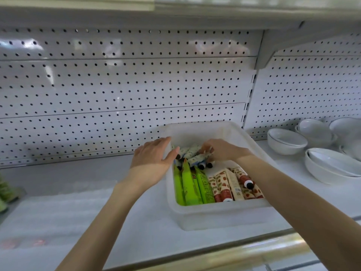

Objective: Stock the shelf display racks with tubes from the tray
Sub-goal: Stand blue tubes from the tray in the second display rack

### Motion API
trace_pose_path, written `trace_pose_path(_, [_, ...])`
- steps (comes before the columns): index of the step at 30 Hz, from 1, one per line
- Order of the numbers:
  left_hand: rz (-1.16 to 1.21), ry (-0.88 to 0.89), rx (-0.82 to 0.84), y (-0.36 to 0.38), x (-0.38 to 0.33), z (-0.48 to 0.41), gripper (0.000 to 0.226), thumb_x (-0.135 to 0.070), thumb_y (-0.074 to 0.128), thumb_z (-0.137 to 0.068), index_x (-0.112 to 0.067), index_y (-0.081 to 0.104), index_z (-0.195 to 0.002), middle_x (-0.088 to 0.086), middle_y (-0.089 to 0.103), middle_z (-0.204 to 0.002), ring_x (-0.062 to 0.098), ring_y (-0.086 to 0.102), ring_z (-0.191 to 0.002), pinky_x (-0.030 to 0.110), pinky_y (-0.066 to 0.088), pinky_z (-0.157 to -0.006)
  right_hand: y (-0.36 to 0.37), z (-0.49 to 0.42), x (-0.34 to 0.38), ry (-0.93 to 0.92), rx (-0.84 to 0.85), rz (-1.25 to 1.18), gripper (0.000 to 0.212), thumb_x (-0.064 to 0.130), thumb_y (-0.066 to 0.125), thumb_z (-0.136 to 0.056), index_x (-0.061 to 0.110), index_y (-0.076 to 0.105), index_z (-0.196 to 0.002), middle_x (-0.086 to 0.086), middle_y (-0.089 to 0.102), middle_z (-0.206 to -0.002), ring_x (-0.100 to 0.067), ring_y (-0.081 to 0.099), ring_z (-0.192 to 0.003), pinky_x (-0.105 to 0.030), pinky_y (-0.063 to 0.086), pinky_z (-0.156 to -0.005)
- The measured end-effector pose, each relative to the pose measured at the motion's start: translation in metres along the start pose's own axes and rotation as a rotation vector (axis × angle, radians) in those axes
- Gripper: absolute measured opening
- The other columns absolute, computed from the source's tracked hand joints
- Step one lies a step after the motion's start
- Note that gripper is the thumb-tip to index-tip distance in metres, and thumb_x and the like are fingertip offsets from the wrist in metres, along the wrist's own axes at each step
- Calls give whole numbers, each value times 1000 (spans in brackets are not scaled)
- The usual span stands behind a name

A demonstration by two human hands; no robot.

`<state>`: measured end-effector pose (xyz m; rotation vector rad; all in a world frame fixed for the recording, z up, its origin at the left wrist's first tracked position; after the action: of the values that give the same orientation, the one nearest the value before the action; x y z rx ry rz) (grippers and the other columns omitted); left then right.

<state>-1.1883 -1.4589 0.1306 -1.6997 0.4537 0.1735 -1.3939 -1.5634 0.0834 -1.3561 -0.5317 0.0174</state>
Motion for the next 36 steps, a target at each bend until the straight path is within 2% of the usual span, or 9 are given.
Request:
trace_pose_path(7, [44, 34, 13, 6, -10, -13, 52, -48, 30, -97, -26, 29, -144, -6, 32, -150, 19, 35, -132, 34, 20, -108, -8, -2, -9, -32, -4, -34, 38, 33, 73, -79, 14, 67, -111, -5, 63, -103, -12, 48, -86, -20, 32, -66])
trace_pose_path(9, [63, 35, 14, 8, -11, -16, 52, -48, 30, -97, -26, 30, -143, -6, 33, -150, 19, 36, -131, 35, 21, -108, -13, 1, -10, -34, -23, -128, 36, 36, 73, -78, 14, 70, -106, -7, 65, -78, -7, 47, -62, -15, 29, -52])
trace_pose_path(11, [77, 43, 13, 10, -12, -19, 52, -47, 31, -97, -25, 31, -143, -5, 32, -150, 18, 31, -134, 34, 20, -109, -19, 3, -10, -17, -48, -245, 27, 31, 72, -80, 8, 69, -94, 2, 44, -52, -2, 31, -40, -14, 22, -43])
trace_pose_path(13, [89, 55, 6, 11, -14, -21, 51, -46, 32, -97, -24, 32, -143, -5, 33, -150, 18, 30, -135, 34, 21, -108, -26, 3, -5, -19, -68, -332, 25, 25, 71, -82, 3, 60, -76, 4, 37, -50, -3, 29, -35, -14, 21, -43])
trace_pose_path(18, [202, 75, -7, 16, -16, -32, 49, -38, 41, -97, -17, 37, -141, 1, 38, -147, 18, 35, -133, 28, 26, -104, -38, 10, 12, -41, -116, -544, 36, 18, 63, -88, 13, 40, -61, 9, 47, -49, 4, 61, -54, -10, 41, -46])
trace_pose_path(22, [412, 50, 0, 23, -16, -41, 43, -30, 53, -93, -11, 48, -132, 6, 52, -134, 16, 49, -123, 14, 32, -86, -47, 17, 26, -152, -122, -773, 11, 12, 62, -89, 16, 59, -79, 4, 66, -76, -6, 66, -69, -27, 56, -82])
trace_pose_path(25, [519, 56, -18, 25, -19, -44, 30, -23, 59, -90, -9, 61, -116, 7, 66, -113, 14, 62, -100, 9, 41, -71, -50, 19, 33, -203, -140, -919, 3, 11, 63, -87, 13, 63, -88, -4, 66, -87, -13, 67, -78, -27, 56, -83])
trace_pose_path(31, [674, 64, 23, 26, -22, -45, 21, -25, 68, -83, -7, 66, -95, 7, 72, -91, 20, 68, -87, 38, 54, -81, -49, 17, 37, -225, -159, -990, 13, 22, 62, -88, 9, 62, -87, -15, 57, -95, -24, 61, -90, -29, 55, -83])
trace_pose_path(36, [807, 49, 24, 22, -21, -43, 12, -23, 65, -85, -14, 64, -93, 6, 70, -94, 23, 67, -90, 33, 56, -78, -52, 10, 16, 8, -266, -1052, 36, 42, 45, -95, 10, 62, -100, -1, 65, -97, -16, 64, -93, -34, 55, -85])
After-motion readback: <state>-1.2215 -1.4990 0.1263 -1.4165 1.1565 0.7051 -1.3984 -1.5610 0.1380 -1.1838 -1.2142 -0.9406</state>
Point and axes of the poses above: each hand's wrist, its own z-axis away from the middle knuckle, its own y-axis out of the palm, x = y × z, the point moved 3 cm from there along -z, towards the middle knuckle
